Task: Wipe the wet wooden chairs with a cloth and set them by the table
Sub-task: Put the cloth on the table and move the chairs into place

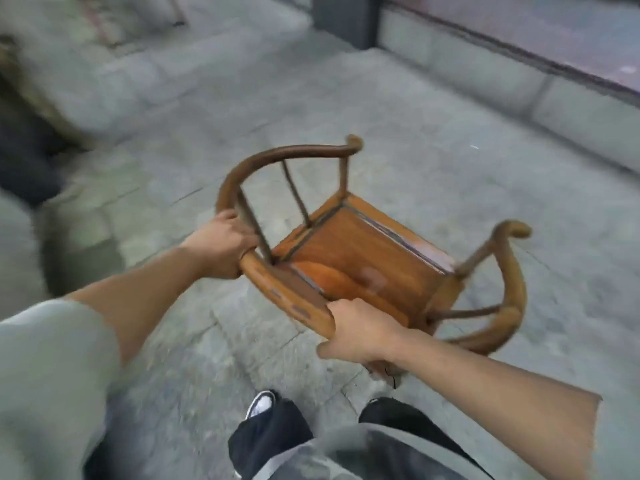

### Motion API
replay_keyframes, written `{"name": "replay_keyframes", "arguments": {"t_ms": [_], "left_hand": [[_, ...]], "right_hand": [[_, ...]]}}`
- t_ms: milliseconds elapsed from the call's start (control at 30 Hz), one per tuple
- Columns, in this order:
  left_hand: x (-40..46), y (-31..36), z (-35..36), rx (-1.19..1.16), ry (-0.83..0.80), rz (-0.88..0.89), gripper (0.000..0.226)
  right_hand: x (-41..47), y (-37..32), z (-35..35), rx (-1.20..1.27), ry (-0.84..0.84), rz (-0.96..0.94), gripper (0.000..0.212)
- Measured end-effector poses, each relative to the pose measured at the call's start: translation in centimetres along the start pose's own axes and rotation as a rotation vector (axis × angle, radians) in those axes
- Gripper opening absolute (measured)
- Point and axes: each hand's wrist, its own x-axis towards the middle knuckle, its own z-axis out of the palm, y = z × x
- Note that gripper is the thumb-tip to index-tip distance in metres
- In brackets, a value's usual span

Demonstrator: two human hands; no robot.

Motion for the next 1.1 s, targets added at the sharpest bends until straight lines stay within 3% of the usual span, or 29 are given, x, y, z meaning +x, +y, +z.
{"name": "replay_keyframes", "arguments": {"t_ms": [133,267,400,633,767,1100], "left_hand": [[1.9,-2.4,0.2,0.134,-0.229,0.179,0.023],[2.6,-3.1,0.4,0.176,-0.284,0.358,0.025],[1.5,-3.6,1.3,0.156,-0.212,0.384,0.031],[-0.5,-2.5,2.7,0.083,-0.052,0.662,0.015],[-0.3,-1.8,1.9,0.208,-0.087,0.709,0.025],[10.0,-3.6,0.6,0.163,0.145,1.083,0.015]], "right_hand": [[-0.9,-2.3,0.6,-0.104,0.139,0.180,0.056],[-1.3,-3.8,0.7,-0.117,0.218,0.314,0.040],[-2.1,-5.4,1.6,-0.077,0.211,0.359,0.030],[-5.9,-7.2,6.2,-0.012,0.222,0.417,0.028],[-7.0,-8.6,7.7,0.038,0.267,0.471,0.025],[-3.9,-9.6,6.3,0.198,0.402,0.680,0.028]]}}
